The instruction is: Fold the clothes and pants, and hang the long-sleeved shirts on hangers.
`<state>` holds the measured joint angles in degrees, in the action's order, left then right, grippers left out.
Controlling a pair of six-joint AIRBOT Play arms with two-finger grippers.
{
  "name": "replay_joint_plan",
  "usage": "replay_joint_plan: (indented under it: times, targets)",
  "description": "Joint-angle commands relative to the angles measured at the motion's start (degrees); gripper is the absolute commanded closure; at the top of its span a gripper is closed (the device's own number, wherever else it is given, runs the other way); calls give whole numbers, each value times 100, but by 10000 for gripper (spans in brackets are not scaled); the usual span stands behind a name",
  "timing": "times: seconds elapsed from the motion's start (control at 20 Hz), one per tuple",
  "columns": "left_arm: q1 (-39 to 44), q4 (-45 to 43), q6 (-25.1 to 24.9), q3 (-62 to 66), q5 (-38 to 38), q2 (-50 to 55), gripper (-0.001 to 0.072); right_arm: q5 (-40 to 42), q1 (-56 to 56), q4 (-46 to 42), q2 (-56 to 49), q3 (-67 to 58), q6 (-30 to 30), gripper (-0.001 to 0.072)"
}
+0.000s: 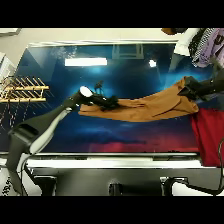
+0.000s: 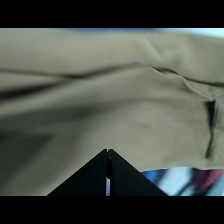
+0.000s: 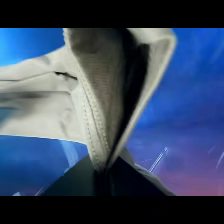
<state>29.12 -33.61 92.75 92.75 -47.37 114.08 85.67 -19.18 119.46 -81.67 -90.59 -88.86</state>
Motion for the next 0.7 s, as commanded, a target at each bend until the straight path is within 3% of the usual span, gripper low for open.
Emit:
replay_joint_plan:
  times: [0.0, 0.15, 0.35, 0.65]
  targets:
    - [802, 1204, 50, 136, 951, 396, 696, 129, 4, -70, 103, -435, 146, 686]
    - [1209, 1333, 144, 949, 896, 918, 696, 149, 4, -9, 103, -590, 166, 686]
    - [1488, 1331, 658, 2031, 702, 1631, 696, 168, 9, 0, 107, -588, 160, 686]
    - [960, 824, 632, 2175, -433, 1438, 697, 13, 13, 81, 105, -588, 55, 686]
